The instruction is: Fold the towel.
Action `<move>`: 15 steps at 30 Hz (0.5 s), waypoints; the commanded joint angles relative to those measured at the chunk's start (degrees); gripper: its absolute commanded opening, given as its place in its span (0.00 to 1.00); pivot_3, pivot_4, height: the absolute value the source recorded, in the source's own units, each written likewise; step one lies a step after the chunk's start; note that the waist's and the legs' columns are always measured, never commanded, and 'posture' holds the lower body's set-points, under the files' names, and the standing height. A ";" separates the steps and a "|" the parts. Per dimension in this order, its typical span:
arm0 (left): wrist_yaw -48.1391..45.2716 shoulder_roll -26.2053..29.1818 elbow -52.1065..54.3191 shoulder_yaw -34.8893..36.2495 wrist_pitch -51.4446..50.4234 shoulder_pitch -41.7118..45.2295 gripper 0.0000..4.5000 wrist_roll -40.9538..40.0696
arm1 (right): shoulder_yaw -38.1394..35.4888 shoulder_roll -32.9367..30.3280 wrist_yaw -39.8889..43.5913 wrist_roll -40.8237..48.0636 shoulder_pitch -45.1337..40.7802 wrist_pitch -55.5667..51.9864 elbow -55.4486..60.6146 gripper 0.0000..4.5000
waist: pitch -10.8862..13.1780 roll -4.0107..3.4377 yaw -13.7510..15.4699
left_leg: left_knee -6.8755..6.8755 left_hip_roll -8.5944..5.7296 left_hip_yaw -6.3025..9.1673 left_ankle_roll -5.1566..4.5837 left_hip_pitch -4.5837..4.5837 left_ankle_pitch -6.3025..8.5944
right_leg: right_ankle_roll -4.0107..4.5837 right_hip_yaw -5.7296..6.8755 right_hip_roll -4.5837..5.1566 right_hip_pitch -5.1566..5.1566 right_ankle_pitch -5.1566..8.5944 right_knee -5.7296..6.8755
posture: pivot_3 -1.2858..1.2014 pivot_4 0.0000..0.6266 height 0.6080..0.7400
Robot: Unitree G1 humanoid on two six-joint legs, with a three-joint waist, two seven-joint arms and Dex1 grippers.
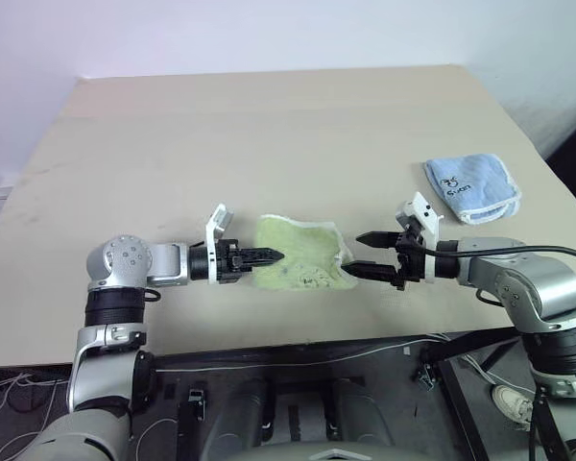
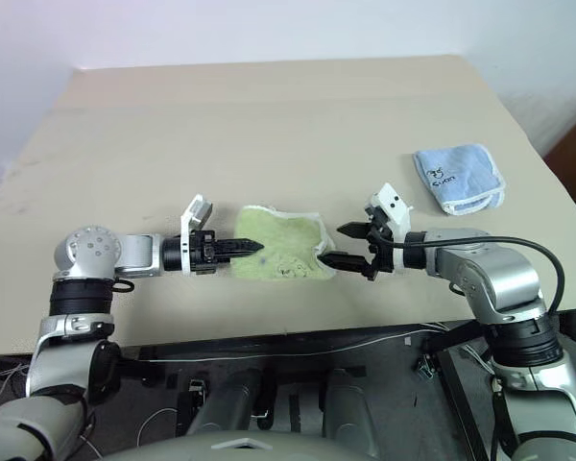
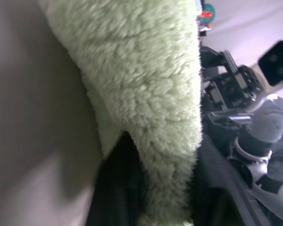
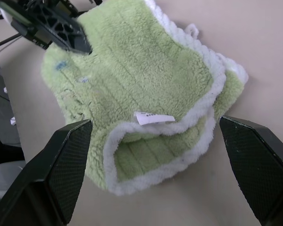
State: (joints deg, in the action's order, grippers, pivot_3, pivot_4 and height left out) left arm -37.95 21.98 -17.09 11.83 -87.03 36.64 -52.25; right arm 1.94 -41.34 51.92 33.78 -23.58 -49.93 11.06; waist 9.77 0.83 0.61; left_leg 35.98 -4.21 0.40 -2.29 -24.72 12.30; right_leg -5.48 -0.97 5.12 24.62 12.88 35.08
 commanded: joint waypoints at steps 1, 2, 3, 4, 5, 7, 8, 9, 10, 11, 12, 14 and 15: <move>-2.51 0.51 2.30 -0.60 1.14 -0.42 0.00 -0.55 | -1.01 1.23 -1.29 -0.19 -0.37 1.07 0.85 1.00 | 0.00 0.00 0.06 | 0.00 0.00 0.00 0.00 0.00 0.00 | 0.00 0.00 0.00 0.00 0.00 0.00 | 0.52 0.24 1.00; -2.92 0.68 2.66 -0.79 1.29 -0.63 0.00 -0.53 | -1.22 1.55 -1.63 -0.02 -0.20 0.92 0.91 1.00 | 0.00 0.00 0.03 | 0.00 0.00 0.00 0.00 0.00 0.00 | 0.00 0.00 0.00 0.00 0.00 0.00 | 0.52 0.24 1.00; -3.20 0.79 2.88 -0.61 0.93 -0.59 0.00 -0.87 | -1.35 1.63 -1.71 0.04 0.01 0.90 0.93 1.00 | 0.00 0.00 0.02 | 0.00 0.00 0.00 0.00 -0.01 0.00 | 0.00 0.00 0.00 0.00 0.00 -0.01 | 0.52 0.24 1.00; -3.35 0.84 2.92 -0.44 0.70 -0.45 0.00 -1.07 | -1.46 1.61 -1.64 0.05 0.13 0.92 0.88 1.00 | 0.00 0.00 0.07 | 0.00 0.00 0.00 0.00 -0.02 0.00 | 0.00 0.00 0.00 0.01 0.00 -0.01 | 0.52 0.24 1.00; -3.57 1.14 3.11 -0.53 0.91 -0.29 0.00 -0.96 | -1.53 1.56 -1.55 0.05 0.15 0.91 0.83 1.00 | 0.00 0.00 0.09 | 0.00 0.00 0.00 0.00 -0.06 0.00 | 0.00 0.01 0.00 0.04 0.00 0.00 | 0.52 0.24 1.00; -7.72 3.97 6.66 -2.82 4.39 -1.24 0.00 -0.39 | -1.63 1.72 -1.92 -0.09 -0.34 0.96 0.69 1.00 | 0.00 0.00 0.02 | 0.02 0.00 0.00 0.00 -0.10 0.00 | -0.01 0.01 0.00 0.08 -0.01 0.00 | 0.52 0.24 1.00; -8.37 4.55 7.35 -2.82 6.14 -1.21 0.00 0.07 | -1.76 2.00 -2.24 -0.10 -0.60 1.03 0.54 1.00 | 0.00 0.00 -0.12 | 0.02 0.00 0.00 0.00 -0.13 0.00 | -0.01 0.00 0.00 0.12 -0.01 0.01 | 0.52 0.24 1.00; -8.62 5.08 7.69 -2.64 7.78 -0.93 0.00 0.61 | -1.99 2.43 -2.66 0.10 -0.88 0.91 0.32 1.00 | 0.00 0.00 -0.17 | 0.00 0.00 -0.01 0.00 -0.17 0.00 | 0.00 -0.02 0.00 0.18 -0.01 0.01 | 0.52 0.24 1.00; -8.55 5.30 7.59 -2.02 8.20 -0.45 0.00 0.55 | -2.28 2.79 -3.00 0.46 -0.98 0.64 0.26 1.00 | 0.00 0.00 -0.16 | 0.00 0.00 -0.01 0.01 -0.21 0.00 | 0.01 -0.02 0.00 0.23 0.00 0.02 | 0.52 0.24 1.00; -8.38 6.66 7.24 0.32 6.56 1.05 0.00 -0.88 | -2.24 3.30 -3.33 0.72 -0.76 0.45 0.60 1.00 | 0.00 0.00 -0.11 | 0.00 0.00 -0.01 0.01 -0.21 -0.01 | 0.01 -0.02 0.00 0.23 0.00 0.03 | 0.52 0.24 1.00; -8.16 8.04 7.51 1.35 5.83 1.87 0.00 -1.32 | -2.23 3.62 -3.50 0.99 -0.50 0.22 0.97 1.00 | 0.00 0.00 -0.08 | -0.01 0.00 -0.01 0.01 -0.21 -0.01 | 0.01 -0.01 0.00 0.23 0.00 0.03 | 0.52 0.24 1.00; -7.96 10.25 8.26 2.64 5.85 2.59 0.00 -1.27 | -2.19 3.99 -3.71 1.16 -0.16 0.07 1.27 1.00 | 0.00 0.00 -0.22 | 0.03 0.01 0.00 0.00 -0.32 -0.01 | 0.00 0.00 -0.01 0.34 -0.01 0.04 | 0.52 0.24 1.00; -7.47 10.96 7.81 4.08 5.80 3.26 0.00 -1.55 | -2.22 4.20 -3.89 1.22 -0.19 -0.06 1.06 1.00 | 0.00 0.00 -0.30 | 0.03 0.00 -0.01 0.00 -0.38 -0.01 | -0.02 -0.01 -0.01 0.41 -0.02 0.06 | 0.52 0.24 1.00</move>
State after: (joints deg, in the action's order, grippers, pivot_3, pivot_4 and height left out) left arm -45.39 31.75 -10.82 12.60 -81.26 38.37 -52.25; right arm 1.42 -37.25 48.36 34.07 -23.38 -49.86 10.90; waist 9.77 0.83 0.30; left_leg 36.02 -4.21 0.40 -2.28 -25.19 12.29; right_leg -5.58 -0.98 5.10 25.13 12.82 35.15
